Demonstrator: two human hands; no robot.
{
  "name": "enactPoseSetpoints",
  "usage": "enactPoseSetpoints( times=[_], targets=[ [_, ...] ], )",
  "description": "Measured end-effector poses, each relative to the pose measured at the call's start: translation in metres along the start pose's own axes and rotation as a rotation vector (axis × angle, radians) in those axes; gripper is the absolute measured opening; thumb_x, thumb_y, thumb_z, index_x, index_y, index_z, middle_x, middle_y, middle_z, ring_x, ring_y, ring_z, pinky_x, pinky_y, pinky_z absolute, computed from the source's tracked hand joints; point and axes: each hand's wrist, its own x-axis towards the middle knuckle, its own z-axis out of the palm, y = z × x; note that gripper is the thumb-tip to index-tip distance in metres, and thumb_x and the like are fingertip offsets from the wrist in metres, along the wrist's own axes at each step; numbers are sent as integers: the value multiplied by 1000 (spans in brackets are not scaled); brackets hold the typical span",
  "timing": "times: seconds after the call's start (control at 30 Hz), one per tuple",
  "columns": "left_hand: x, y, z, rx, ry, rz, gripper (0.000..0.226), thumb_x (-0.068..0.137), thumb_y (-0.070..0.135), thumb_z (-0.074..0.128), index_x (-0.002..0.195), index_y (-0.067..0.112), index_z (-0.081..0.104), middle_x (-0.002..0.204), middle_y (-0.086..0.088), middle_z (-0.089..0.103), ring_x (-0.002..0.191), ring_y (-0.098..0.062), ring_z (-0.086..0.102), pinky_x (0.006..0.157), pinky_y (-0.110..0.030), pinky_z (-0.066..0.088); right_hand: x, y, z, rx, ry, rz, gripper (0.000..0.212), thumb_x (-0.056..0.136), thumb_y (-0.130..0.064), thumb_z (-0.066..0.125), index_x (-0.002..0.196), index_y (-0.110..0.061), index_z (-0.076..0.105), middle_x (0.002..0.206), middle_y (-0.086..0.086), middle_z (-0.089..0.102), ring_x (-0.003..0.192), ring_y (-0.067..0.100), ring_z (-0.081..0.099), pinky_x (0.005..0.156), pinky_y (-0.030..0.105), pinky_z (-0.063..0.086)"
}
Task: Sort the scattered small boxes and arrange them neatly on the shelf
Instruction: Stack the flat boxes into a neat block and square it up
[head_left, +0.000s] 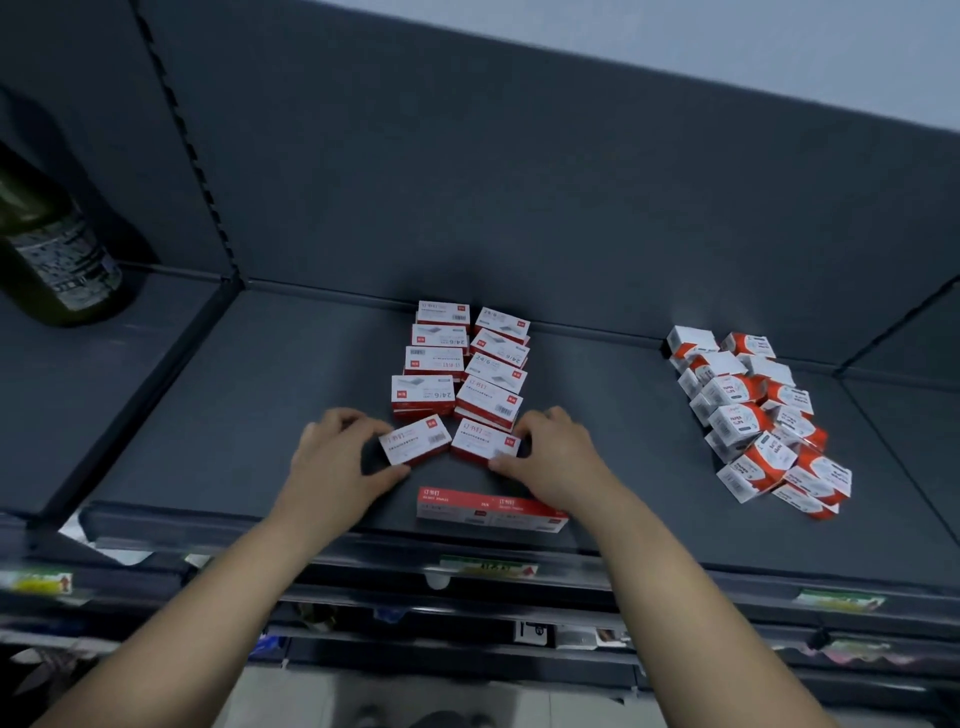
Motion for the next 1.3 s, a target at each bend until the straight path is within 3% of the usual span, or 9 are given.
enactPoseSetpoints(
  times=[0.17, 0.27, 0.43, 0.5, 0.6, 0.73, 1.03, 1.17, 1.3],
  targets=[
    [2, 7, -9, -341, -65, 53, 35, 82, 16, 77, 107, 34, 60, 102, 21, 67, 95, 5, 61, 81, -8, 43, -5, 2, -8, 161, -17, -30, 35, 82, -35, 76, 100, -26, 47, 100, -13, 57, 95, 11, 57, 83, 31, 50],
    [7, 13, -10, -559, -107, -13, 39, 82, 5, 75, 111, 28, 60, 100, 11, 73, 94, -3, 67, 87, -16, 50, -11, 5, -11, 424, -15, -64, 30, 84, -25, 75, 101, -26, 50, 98, -12, 64, 89, 5, 62, 71, 19, 45],
    [12, 28, -20, -820, -120, -32, 42, 84, -2, 70, 114, 26, 61, 105, 2, 75, 103, -16, 68, 93, -33, 53, -22, 16, -18, 786, 84, -112, 27, 86, -9, 72, 102, -24, 56, 98, -3, 75, 92, 12, 69, 88, 34, 55],
    [11, 38, -28, -897, -133, -3, 43, 85, -6, 67, 115, 23, 60, 105, 1, 75, 101, -16, 69, 83, -28, 56, -29, 18, -23, 897, 119, -142, 26, 87, -3, 70, 102, -20, 55, 96, -1, 76, 89, 12, 69, 87, 35, 56],
    [8, 55, -39, -969, -136, 57, 42, 86, -10, 62, 116, 18, 59, 105, -4, 75, 94, -13, 68, 73, -21, 55, -42, 16, -32, 1039, 158, -205, 26, 89, 4, 63, 102, -15, 51, 88, 0, 76, 79, 7, 66, 73, 22, 54],
    [4, 72, -51, -1007, -157, 99, 40, 87, -10, 60, 117, 17, 60, 106, -7, 74, 95, -15, 68, 73, -22, 56, -56, 13, -43, 1133, 230, -268, 25, 91, 7, 58, 105, -11, 49, 93, 5, 75, 76, 7, 64, 69, 20, 52],
    [2, 85, -51, -954, -168, 149, 27, 89, -6, 60, 105, 15, 59, 98, -4, 75, 87, -14, 68, 77, -26, 58, -66, 18, -51, 1116, 251, -303, 26, 91, 7, 57, 105, -13, 47, 94, 1, 75, 83, 11, 66, 73, 21, 55],
    [8, 77, -41, -818, -174, 165, 25, 87, -2, 65, 98, 19, 58, 96, 5, 75, 90, -8, 70, 82, -24, 56, -63, 18, -46, 801, 245, -313, 36, 90, 0, 65, 112, -28, 60, 103, -9, 70, 99, 6, 66, 88, 23, 54],
    [19, 64, -27, -654, -256, 166, 31, 87, 1, 67, 100, 28, 61, 100, 10, 73, 98, -6, 68, 87, -25, 54, -49, 20, -34, 526, 168, -238, 27, 91, -12, 66, 109, -32, 66, 104, -20, 67, 98, -4, 61, 84, 11, 47]
  ],
)
